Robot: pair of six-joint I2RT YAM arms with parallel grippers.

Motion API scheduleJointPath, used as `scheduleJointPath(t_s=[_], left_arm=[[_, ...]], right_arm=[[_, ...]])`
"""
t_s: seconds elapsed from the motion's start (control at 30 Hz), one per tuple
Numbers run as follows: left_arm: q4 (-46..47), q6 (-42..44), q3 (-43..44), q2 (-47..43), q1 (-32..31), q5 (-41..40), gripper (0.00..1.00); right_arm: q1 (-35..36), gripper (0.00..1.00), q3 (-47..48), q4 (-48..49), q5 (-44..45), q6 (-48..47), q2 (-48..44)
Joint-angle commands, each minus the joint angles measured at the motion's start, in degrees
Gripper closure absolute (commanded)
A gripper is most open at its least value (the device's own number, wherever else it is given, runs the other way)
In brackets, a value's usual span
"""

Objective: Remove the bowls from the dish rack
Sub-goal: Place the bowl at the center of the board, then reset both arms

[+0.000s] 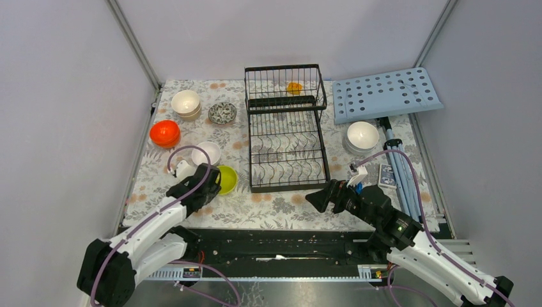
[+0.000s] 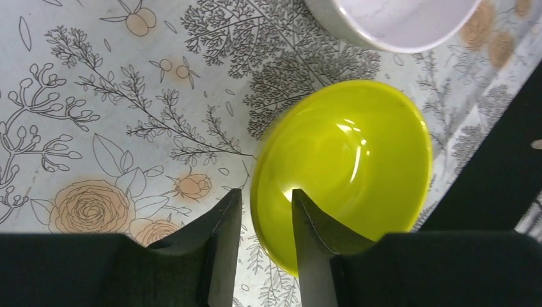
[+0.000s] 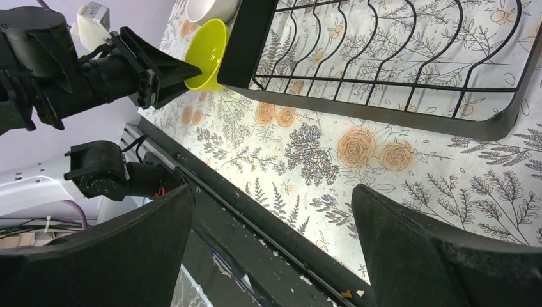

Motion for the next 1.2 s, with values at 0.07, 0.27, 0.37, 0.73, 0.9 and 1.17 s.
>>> scheduleJointPath(t_s=[0.07, 0.27, 0.37, 0.73, 0.9, 1.17], left_arm=[[0.38, 1.32, 0.12, -3.89, 0.31, 1.08, 0.57], [-0.79, 2.49, 0.23, -6.63, 0.31, 1.30, 0.25], [-1.60, 3.28, 0.18, -9.55, 0.31, 0.84, 0.13], [-6.10, 8.68, 6.88, -10.90, 0.31, 2.97, 0.01], [-15.03, 13.78, 18.77, -2.58, 0.31, -0.57, 0.01], [-19.88, 13.90, 24.56, 1.21, 0.09, -1.61, 0.01]], right_arm=[[0.11, 0.00, 1.79, 0.88, 0.67, 0.42, -0.41], [0.08, 0.00, 1.73, -0.06, 1.01, 0.20, -1.34], [0.10, 0.00, 1.71, -1.34, 2.13, -0.35, -1.81], [0.11, 0.00, 4.97, -6.53, 8.43, 0.81, 0.10], [0.14, 0.00, 6.96, -5.36, 7.61, -0.17, 0.86], [0.13, 0.00, 12.33, -1.40, 7.99, 5.47, 8.97]])
